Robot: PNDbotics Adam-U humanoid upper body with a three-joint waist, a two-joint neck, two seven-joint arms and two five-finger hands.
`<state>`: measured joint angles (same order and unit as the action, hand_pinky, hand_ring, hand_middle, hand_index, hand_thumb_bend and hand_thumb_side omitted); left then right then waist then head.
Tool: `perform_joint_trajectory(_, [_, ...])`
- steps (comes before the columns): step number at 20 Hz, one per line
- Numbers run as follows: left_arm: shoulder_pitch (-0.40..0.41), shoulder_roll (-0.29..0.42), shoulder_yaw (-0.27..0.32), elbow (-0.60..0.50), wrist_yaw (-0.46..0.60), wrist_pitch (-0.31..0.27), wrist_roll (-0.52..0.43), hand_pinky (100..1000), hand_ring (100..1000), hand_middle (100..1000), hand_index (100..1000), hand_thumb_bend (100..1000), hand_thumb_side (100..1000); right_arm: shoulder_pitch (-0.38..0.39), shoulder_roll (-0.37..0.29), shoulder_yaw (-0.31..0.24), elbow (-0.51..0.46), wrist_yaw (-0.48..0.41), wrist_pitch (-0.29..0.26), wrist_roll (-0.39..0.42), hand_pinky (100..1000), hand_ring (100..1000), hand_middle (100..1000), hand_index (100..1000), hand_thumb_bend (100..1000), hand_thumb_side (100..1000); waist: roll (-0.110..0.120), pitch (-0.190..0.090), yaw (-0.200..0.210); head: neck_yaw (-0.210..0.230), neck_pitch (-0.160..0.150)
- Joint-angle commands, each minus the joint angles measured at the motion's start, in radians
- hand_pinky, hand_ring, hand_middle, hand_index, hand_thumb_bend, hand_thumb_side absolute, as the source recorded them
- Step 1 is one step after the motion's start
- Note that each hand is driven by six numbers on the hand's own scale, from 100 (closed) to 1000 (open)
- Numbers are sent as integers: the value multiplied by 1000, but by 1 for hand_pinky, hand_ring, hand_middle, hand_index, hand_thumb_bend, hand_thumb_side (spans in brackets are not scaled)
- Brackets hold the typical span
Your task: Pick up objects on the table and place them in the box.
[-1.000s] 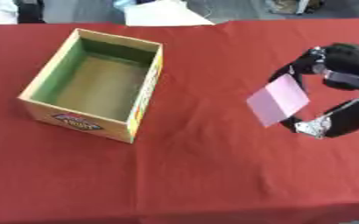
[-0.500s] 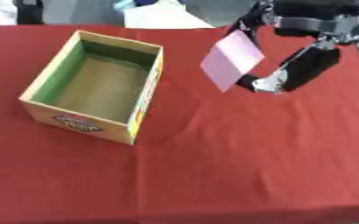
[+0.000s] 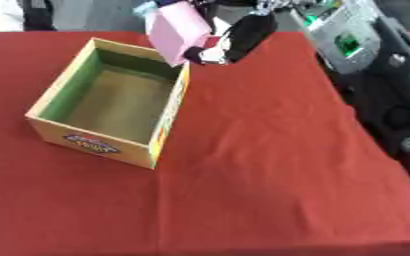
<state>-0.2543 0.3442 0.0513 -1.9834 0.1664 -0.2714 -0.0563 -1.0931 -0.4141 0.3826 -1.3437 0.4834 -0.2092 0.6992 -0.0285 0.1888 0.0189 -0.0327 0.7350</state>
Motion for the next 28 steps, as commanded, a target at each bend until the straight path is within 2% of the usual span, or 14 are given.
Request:
perform_joint_trajectory(1, [-20, 5, -2, -17, 9, -1, -9, 530, 680, 597, 790, 100, 761, -43, 65, -27, 78, 78, -8, -26, 714, 580, 399, 622, 100, 508, 1, -10, 10, -15, -14])
perform_joint_trajectory(8, [-66, 2, -8, -17, 28, -9, -19, 535, 681, 599, 789, 100, 753, -67, 200, -67, 238, 261, -17, -114, 709, 579, 399, 620, 100, 523, -1, 10, 56, -56, -26])
perform_joint_trajectory(13, [-109, 6, -14, -17, 44, -25, -25, 540, 683, 602, 787, 100, 744, -59, 261, -95, 332, 372, -23, -177, 705, 578, 400, 616, 100, 528, -3, 26, 83, -80, -40])
perform_joint_trajectory(16, [-123, 8, -16, -17, 51, -32, -29, 540, 683, 602, 787, 100, 744, -57, 280, -108, 372, 429, -23, -214, 704, 578, 401, 615, 100, 528, -4, 31, 91, -87, -44])
perform_joint_trajectory(24, [-132, 3, -19, -17, 57, -29, -36, 539, 683, 602, 787, 100, 746, -34, 317, -116, 442, 505, -38, -262, 709, 590, 420, 630, 100, 532, -8, 43, 104, -92, -55])
perform_joint_trajectory(28, [-131, 0, -19, -17, 57, -25, -39, 538, 683, 602, 788, 100, 748, -32, 326, -112, 457, 544, -48, -284, 722, 655, 513, 727, 100, 588, -9, 45, 103, -91, -56])
